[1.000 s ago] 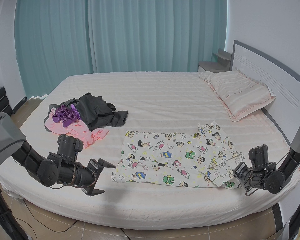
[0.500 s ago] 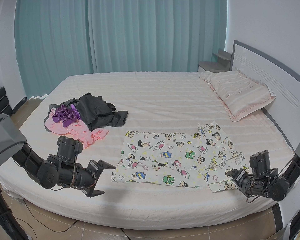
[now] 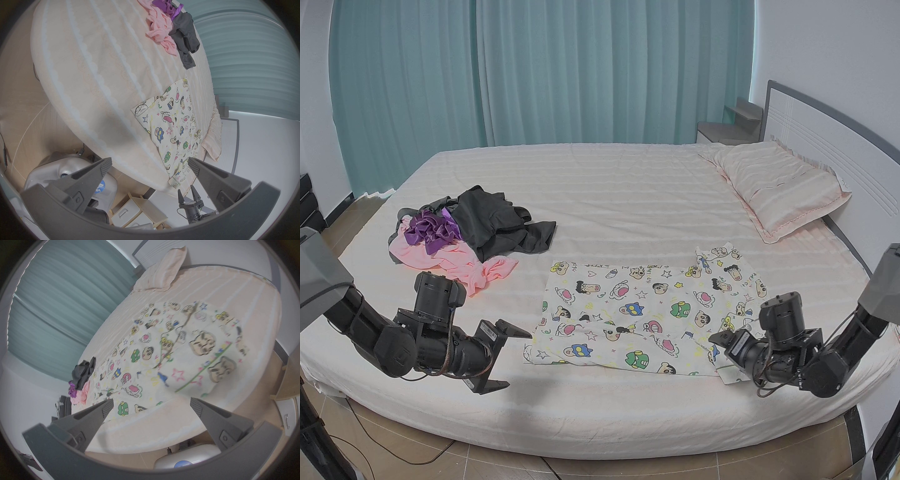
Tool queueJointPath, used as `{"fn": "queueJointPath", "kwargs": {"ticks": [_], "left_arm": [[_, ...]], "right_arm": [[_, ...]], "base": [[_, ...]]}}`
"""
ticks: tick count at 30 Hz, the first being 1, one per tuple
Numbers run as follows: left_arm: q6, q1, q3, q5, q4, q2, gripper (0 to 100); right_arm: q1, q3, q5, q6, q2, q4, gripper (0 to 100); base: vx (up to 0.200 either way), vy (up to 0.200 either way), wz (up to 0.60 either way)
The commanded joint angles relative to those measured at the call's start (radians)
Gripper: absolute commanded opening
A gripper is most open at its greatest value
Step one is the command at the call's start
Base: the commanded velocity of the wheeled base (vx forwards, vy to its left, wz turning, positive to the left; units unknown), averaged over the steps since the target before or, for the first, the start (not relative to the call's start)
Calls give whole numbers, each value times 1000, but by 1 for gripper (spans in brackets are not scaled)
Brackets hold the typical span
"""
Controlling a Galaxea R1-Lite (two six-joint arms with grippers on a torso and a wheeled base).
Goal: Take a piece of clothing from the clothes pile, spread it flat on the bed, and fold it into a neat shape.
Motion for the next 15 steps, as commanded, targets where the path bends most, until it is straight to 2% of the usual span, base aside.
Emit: {"fn": "queueJointPath", "kwargs": {"ticks": [1,15], "left_arm": [[-1,0,-1,1,-8,7,100],[-1,0,0,1,-9,8,100]], "right_arm": [[69,-108,9,-21,141,8,100],[69,-352,13,-91,309,77,100]], "base": [[0,0,0],[0,0,0]]}}
